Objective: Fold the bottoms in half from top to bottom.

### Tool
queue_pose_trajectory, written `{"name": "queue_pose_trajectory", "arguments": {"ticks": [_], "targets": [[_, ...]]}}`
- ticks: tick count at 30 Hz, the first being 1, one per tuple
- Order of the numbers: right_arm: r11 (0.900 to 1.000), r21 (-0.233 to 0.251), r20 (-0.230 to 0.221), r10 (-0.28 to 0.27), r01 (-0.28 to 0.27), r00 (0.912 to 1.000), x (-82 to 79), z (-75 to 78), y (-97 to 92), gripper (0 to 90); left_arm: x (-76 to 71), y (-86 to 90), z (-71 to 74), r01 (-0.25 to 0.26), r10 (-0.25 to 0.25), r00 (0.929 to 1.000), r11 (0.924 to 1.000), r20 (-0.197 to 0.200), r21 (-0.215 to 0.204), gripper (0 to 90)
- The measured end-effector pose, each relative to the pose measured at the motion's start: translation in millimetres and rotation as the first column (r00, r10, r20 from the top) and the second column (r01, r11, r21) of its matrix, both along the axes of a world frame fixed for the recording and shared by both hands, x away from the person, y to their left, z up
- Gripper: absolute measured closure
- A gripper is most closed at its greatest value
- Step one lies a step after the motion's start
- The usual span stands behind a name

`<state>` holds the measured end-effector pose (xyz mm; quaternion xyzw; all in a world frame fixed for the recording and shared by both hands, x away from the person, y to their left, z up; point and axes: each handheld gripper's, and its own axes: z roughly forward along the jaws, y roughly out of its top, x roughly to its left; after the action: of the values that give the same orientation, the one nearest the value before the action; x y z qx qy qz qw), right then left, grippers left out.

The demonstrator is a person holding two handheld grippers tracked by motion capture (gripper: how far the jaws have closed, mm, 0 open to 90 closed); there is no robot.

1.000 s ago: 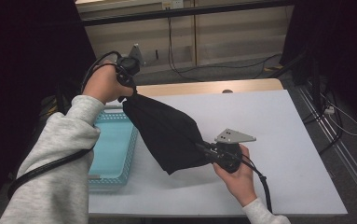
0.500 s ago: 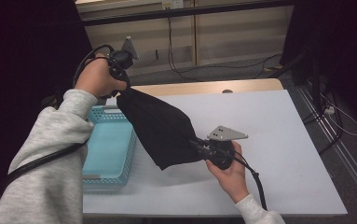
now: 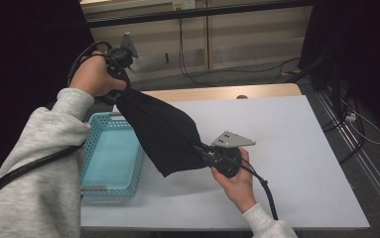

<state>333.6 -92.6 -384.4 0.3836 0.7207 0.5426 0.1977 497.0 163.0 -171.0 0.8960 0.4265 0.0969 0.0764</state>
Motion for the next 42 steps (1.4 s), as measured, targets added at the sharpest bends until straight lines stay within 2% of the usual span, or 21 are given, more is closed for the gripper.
{"name": "queue_pose_trajectory", "arguments": {"ticks": [8, 17, 24, 29, 34, 42], "targets": [[0.9999, 0.010, 0.032, 0.012, -0.012, 0.9994, 3.1, 3.5, 14.6, 81.3, 2.1, 9.4, 9.1, -0.018, 0.018, 0.9997, 0.9998, 0.018, 0.006, 85.3], [0.9996, 0.013, 0.038, 0.026, -0.026, 0.9989, 4.9, 8.1, 28.9, 81.3, 5.6, 24.7, 12.3, -0.047, 0.047, 0.9987, 0.9989, 0.020, -0.004, 85.4], [0.9991, 0.010, 0.052, 0.041, -0.042, 0.9978, 7.1, 14.9, 38.5, 81.3, 4.1, 34.6, 20.4, -0.060, 0.060, 0.9978, 0.9981, 0.027, 0.012, 85.4], [0.9985, 0.014, 0.053, 0.052, -0.053, 0.9972, 9.5, 17.3, 45.6, 81.3, 1.8, 41.6, 26.8, -0.068, 0.068, 0.9970, 0.9976, 0.037, 0.005, 85.4], [0.9978, 0.018, 0.059, 0.062, -0.064, 0.9963, 10.4, 20.5, 50.2, 81.3, 0.0, 45.2, 29.6, -0.076, 0.075, 0.9960, 0.9969, 0.048, 0.018, 85.4], [0.9970, 0.023, 0.060, 0.072, -0.073, 0.9956, 9.7, 23.0, 53.9, 81.3, -1.5, 47.4, 32.7, -0.082, 0.081, 0.9953, 0.9966, 0.053, 0.012, 85.4]]}}
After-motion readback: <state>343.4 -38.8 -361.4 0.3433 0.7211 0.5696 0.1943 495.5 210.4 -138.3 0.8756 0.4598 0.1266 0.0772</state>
